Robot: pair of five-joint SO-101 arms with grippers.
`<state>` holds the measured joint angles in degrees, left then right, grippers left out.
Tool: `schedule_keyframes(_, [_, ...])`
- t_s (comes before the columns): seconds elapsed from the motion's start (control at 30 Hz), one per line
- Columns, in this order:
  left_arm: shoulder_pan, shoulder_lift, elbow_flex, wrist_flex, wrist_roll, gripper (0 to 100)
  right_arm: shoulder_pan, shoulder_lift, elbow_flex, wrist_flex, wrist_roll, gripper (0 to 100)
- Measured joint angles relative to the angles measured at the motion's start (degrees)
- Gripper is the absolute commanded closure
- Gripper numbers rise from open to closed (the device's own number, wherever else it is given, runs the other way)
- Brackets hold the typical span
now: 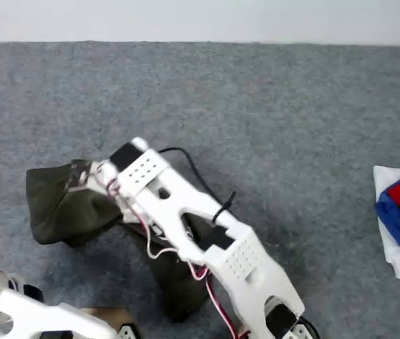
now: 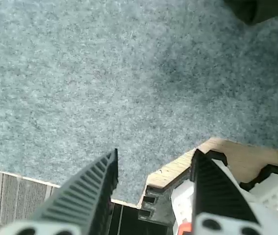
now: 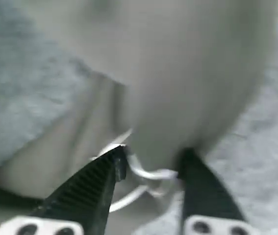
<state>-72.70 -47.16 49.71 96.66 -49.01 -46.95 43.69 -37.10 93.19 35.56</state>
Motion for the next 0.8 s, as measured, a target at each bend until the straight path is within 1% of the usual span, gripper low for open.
schedule_keyframes(0.07, [0.00,0.00,0.00,0.00,0.00,77,2.81,0.00,0.00,-0.35,0.09,99.3])
schedule_keyframes(0.2, [0.00,0.00,1.05,0.00,0.00,77,8.26,0.00,0.00,-0.44,0.18,99.0])
schedule_keyframes(0.47, [0.00,-0.35,2.46,-0.09,0.00,77,14.59,-0.53,0.00,0.88,0.35,99.0])
schedule_keyframes(0.53, [0.00,-0.35,2.46,-0.09,0.00,77,17.23,-2.11,0.00,1.93,0.35,99.0])
schedule_keyframes(0.63, [0.00,-0.35,2.46,-0.09,0.00,77,24.09,-5.01,0.00,4.13,0.53,99.0])
schedule_keyframes(0.7, [0.00,-0.35,2.46,-0.09,0.00,77,30.51,-6.24,0.00,5.71,0.70,99.0])
schedule_keyframes(0.8, [0.62,-0.35,0.44,-0.09,0.00,77,41.85,-6.42,0.00,7.47,4.22,99.0])
